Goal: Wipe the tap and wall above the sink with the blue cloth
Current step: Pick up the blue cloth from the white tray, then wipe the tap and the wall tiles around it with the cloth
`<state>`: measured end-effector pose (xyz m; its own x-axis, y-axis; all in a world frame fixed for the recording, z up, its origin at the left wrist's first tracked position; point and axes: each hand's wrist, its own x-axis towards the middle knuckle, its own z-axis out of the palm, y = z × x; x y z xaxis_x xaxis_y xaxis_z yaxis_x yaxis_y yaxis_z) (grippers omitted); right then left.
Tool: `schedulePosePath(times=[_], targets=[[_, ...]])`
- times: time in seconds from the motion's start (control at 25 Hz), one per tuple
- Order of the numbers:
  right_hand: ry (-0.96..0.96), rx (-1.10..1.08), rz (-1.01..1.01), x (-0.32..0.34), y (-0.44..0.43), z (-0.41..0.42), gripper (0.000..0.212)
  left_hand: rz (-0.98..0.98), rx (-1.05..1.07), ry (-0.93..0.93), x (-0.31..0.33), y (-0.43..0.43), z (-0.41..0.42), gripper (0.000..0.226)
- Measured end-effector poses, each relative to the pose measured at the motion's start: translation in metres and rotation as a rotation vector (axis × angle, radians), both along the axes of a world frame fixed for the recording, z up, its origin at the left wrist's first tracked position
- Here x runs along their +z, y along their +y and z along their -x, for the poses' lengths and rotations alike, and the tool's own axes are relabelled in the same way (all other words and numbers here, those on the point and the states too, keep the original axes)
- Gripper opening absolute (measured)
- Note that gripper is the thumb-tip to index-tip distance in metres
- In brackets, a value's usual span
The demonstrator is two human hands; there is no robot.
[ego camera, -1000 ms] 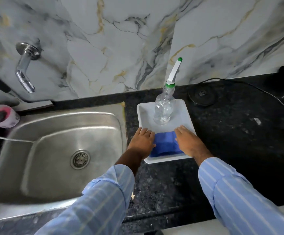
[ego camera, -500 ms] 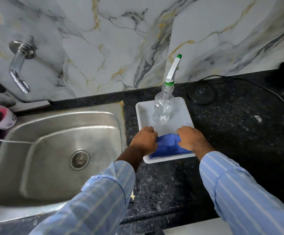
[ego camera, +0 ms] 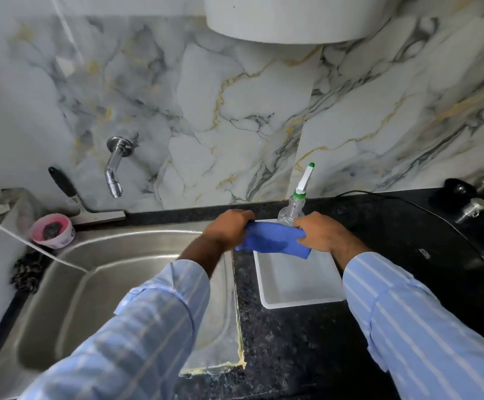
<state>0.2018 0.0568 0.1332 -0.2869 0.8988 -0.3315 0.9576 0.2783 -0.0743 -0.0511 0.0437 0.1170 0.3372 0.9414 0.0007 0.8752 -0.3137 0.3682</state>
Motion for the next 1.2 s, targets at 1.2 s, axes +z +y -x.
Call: schedulePosePath(times=[1.2], targets=[[1.018, -0.194, -0.424, 0.049, 0.167, 0.395, 0.04, -0.373, 0.86, -0.284, 0.085, 0.107, 0.349, 0.024]])
